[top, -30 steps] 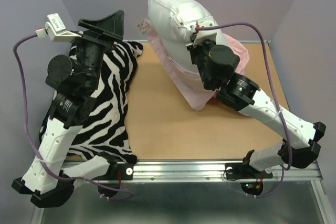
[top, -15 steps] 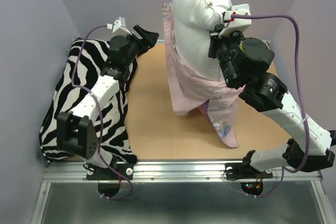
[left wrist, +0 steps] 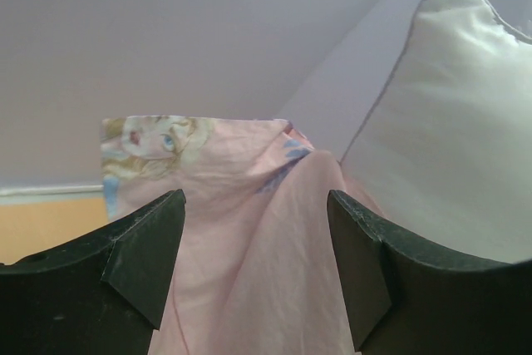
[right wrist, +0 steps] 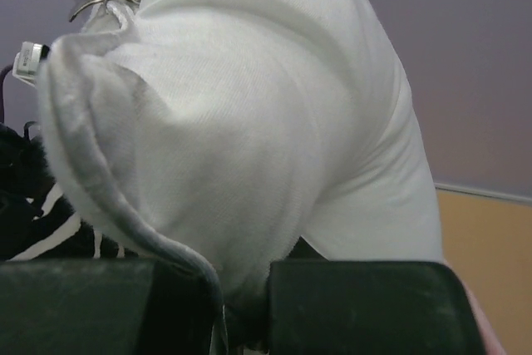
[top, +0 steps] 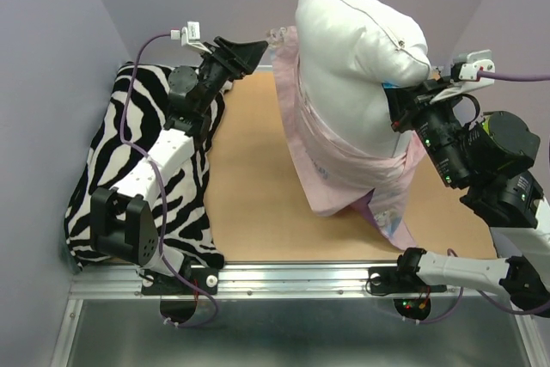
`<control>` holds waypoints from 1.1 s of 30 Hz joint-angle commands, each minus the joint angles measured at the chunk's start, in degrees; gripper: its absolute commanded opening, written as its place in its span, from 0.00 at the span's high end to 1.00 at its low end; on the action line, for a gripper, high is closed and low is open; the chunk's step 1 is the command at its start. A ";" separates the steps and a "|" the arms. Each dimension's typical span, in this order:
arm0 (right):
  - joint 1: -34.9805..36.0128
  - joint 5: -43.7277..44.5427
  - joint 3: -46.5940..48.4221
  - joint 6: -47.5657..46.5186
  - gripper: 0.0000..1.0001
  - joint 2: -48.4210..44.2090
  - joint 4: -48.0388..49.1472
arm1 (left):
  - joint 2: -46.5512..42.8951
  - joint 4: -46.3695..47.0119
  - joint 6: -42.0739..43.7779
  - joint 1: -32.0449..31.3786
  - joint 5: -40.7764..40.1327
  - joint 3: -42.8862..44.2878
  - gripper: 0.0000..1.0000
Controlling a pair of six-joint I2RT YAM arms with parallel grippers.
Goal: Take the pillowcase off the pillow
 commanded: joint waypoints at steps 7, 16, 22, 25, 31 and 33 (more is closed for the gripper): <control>-0.02 -2.78 -0.51 3.89 0.99 -2.02 8.24 | -1.79 10.68 3.76 -7.04 8.35 -1.62 0.23; -0.02 -1.46 0.63 3.80 0.99 -1.59 7.54 | 2.43 3.48 4.90 -8.63 3.96 1.19 0.62; -0.02 0.99 3.00 3.18 0.99 -1.59 7.10 | 7.70 -3.63 4.47 -8.81 -0.52 3.65 1.00; -0.02 2.14 5.02 3.18 0.99 -0.71 7.10 | 12.00 -7.50 4.55 -9.42 -2.81 5.05 1.00; 0.07 3.28 10.64 -0.06 0.99 2.98 7.10 | 22.29 -12.61 5.61 -12.32 -7.73 7.17 1.00; 0.07 3.81 13.89 -1.03 0.99 4.91 7.10 | 25.01 -12.87 5.52 -12.94 -9.40 6.29 1.00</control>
